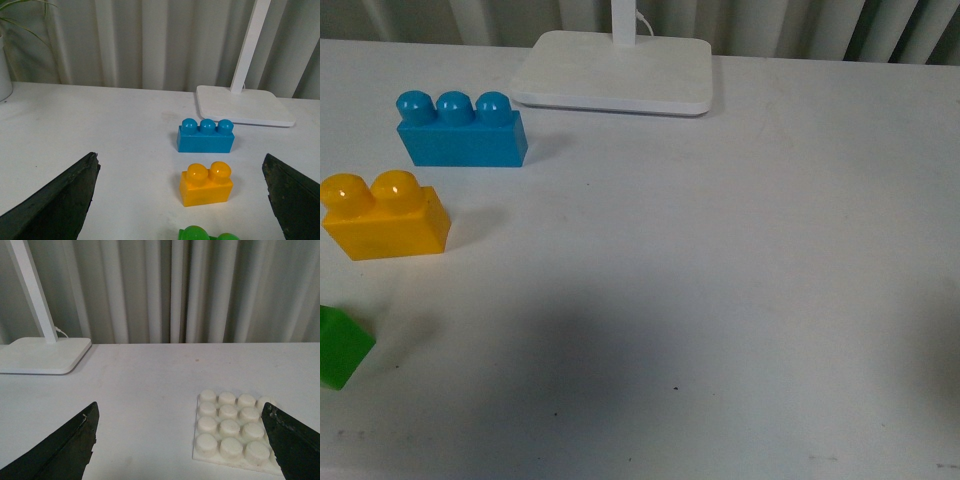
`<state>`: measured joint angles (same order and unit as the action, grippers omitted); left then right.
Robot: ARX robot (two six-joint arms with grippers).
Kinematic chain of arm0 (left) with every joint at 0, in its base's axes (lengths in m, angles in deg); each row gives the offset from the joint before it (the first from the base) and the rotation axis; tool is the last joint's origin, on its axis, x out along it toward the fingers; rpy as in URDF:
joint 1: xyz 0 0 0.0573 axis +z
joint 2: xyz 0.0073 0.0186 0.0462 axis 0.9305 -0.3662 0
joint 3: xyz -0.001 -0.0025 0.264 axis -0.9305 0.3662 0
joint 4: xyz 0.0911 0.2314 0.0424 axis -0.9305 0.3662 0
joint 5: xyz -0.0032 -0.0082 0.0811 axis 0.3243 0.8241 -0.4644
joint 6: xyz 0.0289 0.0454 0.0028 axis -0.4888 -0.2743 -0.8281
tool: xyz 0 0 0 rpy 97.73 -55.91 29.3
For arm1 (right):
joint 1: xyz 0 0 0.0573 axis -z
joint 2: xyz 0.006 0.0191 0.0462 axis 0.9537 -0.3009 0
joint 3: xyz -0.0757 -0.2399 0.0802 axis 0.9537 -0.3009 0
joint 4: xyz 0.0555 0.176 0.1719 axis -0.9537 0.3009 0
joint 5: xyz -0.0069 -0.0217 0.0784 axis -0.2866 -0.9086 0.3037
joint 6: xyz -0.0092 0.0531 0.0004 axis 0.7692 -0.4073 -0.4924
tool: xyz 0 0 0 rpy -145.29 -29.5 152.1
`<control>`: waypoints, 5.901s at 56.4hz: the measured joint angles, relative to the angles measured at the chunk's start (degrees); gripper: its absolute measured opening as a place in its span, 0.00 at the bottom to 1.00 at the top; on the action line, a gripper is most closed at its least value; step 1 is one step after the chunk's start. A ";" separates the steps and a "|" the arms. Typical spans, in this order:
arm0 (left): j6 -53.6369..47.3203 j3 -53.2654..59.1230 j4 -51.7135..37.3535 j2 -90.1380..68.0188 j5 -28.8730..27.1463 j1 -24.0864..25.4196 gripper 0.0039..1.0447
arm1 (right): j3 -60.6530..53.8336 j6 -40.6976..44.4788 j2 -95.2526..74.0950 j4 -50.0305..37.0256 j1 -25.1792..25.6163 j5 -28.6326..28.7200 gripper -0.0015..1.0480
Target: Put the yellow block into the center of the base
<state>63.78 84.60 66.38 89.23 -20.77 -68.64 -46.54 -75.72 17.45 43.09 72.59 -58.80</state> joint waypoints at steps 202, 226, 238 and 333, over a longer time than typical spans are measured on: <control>0.00 0.00 0.00 0.00 0.02 0.00 0.94 | 44.06 -23.28 -97.94 -2.73 -27.52 -8.09 0.91; 0.00 0.00 0.00 0.00 0.02 0.00 0.94 | 46.90 -29.83 -97.81 -1.05 -31.89 -8.76 0.91; 0.00 0.00 0.00 0.00 0.02 0.02 0.94 | 46.60 -27.87 -88.02 0.42 -27.61 -6.49 0.91; 0.00 0.00 0.00 0.00 0.00 0.00 0.94 | 3.39 -0.20 -11.69 -8.20 0.11 -0.04 0.01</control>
<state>63.78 84.60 66.38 89.23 -20.77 -68.64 -43.15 -75.92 5.76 34.89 72.70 -58.85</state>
